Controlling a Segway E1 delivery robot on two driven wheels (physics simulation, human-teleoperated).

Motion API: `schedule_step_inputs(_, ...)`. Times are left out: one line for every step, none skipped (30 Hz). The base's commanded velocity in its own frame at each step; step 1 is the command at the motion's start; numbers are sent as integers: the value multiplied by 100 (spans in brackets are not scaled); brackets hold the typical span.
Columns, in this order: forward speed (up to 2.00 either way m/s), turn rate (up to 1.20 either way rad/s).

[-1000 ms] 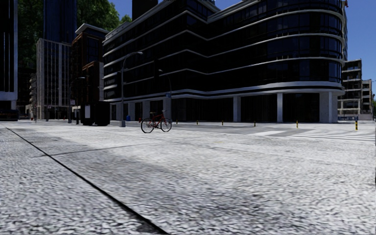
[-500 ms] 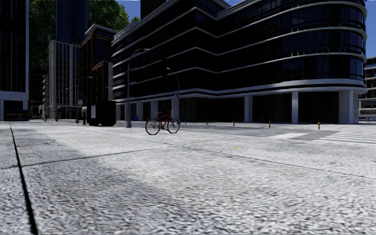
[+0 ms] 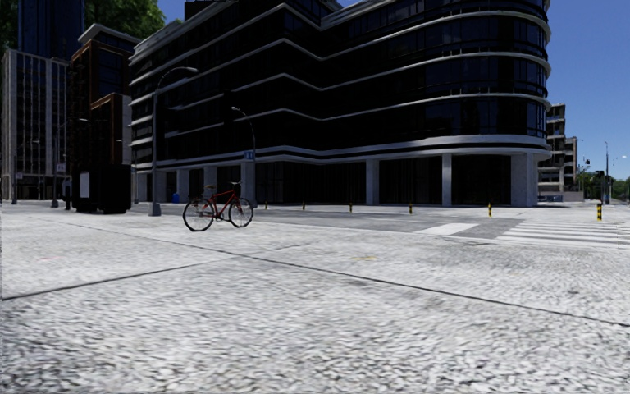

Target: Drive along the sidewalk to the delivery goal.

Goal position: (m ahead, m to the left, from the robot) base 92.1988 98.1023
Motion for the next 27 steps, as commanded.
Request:
schedule_step_inputs(200,0)
schedule_step_inputs(200,0)
schedule_step_inputs(200,0)
schedule_step_inputs(200,0)
schedule_step_inputs(200,0)
schedule_step_inputs(200,0)
schedule_step_inputs(200,0)
schedule_step_inputs(200,0)
schedule_step_inputs(200,0)
schedule_step_inputs(200,0)
schedule_step_inputs(200,0)
schedule_step_inputs(200,0)
schedule_step_inputs(200,0)
schedule_step_inputs(200,0)
schedule_step_inputs(200,0)
schedule_step_inputs(200,0)
schedule_step_inputs(200,-60)
schedule_step_inputs(200,-120)
schedule_step_inputs(200,-120)
schedule_step_inputs(200,-120)
schedule_step_inputs(200,-120)
schedule_step_inputs(200,-120)
schedule_step_inputs(200,-120)
schedule_step_inputs(200,-120)
schedule_step_inputs(200,-49)
schedule_step_inputs(200,-9)
schedule_step_inputs(200,-4)
